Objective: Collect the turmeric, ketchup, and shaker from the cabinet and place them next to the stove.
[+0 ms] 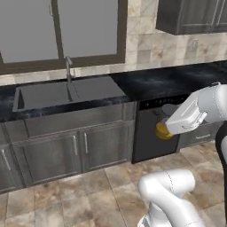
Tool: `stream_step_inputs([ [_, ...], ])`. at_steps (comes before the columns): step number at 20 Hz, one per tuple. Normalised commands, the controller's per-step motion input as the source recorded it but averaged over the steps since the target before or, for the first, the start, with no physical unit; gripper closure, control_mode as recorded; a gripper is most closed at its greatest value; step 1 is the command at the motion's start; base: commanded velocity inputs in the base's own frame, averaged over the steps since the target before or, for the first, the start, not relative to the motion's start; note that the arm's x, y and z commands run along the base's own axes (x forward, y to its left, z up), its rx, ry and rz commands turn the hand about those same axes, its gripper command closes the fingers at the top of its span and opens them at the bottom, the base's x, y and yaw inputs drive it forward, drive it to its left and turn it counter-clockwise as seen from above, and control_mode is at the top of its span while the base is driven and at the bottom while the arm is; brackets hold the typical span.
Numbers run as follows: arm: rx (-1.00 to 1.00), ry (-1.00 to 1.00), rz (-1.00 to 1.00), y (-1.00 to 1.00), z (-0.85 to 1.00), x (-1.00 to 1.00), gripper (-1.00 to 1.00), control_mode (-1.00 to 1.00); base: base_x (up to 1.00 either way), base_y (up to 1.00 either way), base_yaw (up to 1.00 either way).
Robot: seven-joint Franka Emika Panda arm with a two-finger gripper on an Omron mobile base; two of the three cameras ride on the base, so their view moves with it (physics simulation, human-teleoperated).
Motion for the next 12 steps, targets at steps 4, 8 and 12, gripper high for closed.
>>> stream_step_inputs([
  [4,0.0,0.0,0.0,0.0,0.0,0.0,1.0,1.0,0.33,-1.0,-0.02],
  [8,0.0,0.0,0.0,0.0,0.0,0.0,1.0,1.0,0.36,-1.0,-0.02],
  [12,0.0,0.0,0.0,0.0,0.0,0.0,1.0,1.0,0.49,-1.0,-0.01],
])
